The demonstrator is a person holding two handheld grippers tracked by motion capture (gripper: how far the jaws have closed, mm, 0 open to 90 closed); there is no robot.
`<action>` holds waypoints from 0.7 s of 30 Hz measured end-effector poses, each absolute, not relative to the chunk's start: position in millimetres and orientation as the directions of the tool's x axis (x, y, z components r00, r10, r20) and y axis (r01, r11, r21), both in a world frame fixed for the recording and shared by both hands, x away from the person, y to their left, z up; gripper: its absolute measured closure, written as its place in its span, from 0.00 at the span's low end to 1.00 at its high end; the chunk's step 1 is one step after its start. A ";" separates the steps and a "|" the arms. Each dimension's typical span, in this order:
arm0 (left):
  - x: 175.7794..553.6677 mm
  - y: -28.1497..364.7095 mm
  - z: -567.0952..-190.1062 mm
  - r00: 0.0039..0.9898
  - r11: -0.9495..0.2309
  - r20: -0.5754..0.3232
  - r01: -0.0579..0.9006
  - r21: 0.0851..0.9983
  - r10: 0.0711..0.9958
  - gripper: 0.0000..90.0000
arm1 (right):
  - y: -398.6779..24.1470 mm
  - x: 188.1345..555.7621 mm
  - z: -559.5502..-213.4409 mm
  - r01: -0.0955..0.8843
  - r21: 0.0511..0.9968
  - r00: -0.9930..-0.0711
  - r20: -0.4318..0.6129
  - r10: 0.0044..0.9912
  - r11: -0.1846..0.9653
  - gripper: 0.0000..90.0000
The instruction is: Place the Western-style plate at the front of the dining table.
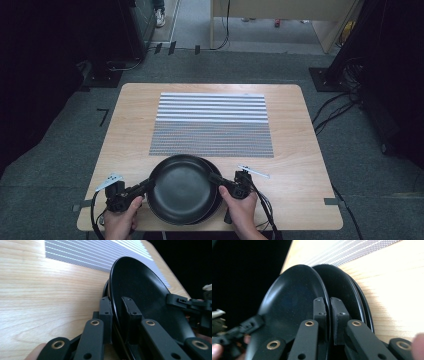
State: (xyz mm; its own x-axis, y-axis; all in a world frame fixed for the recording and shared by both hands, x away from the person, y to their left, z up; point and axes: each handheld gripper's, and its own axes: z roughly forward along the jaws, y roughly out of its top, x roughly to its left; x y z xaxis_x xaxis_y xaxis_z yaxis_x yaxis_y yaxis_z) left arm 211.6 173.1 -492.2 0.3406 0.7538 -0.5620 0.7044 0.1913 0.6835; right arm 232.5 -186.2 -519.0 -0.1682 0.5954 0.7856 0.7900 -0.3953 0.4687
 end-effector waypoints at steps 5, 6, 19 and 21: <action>214.6 171.3 -487.2 0.345 0.213 -0.583 0.700 0.682 0.735 0.92 | -188.0 230.2 -508.5 0.753 0.534 -0.217 0.752 0.622 -0.383 0.94; 215.6 170.5 -485.5 0.345 0.214 -0.582 0.697 0.684 0.737 0.92 | -188.7 231.0 -507.4 0.753 0.533 -0.216 0.754 0.621 -0.385 0.94; 243.6 152.0 -466.4 0.364 0.187 -0.559 0.690 0.699 0.745 0.91 | -204.8 251.2 -487.1 0.758 0.517 -0.192 0.758 0.623 -0.396 0.93; 249.8 148.9 -462.9 0.369 0.183 -0.558 0.690 0.700 0.743 0.91 | -208.6 256.6 -482.1 0.755 0.520 -0.193 0.758 0.623 -0.399 0.93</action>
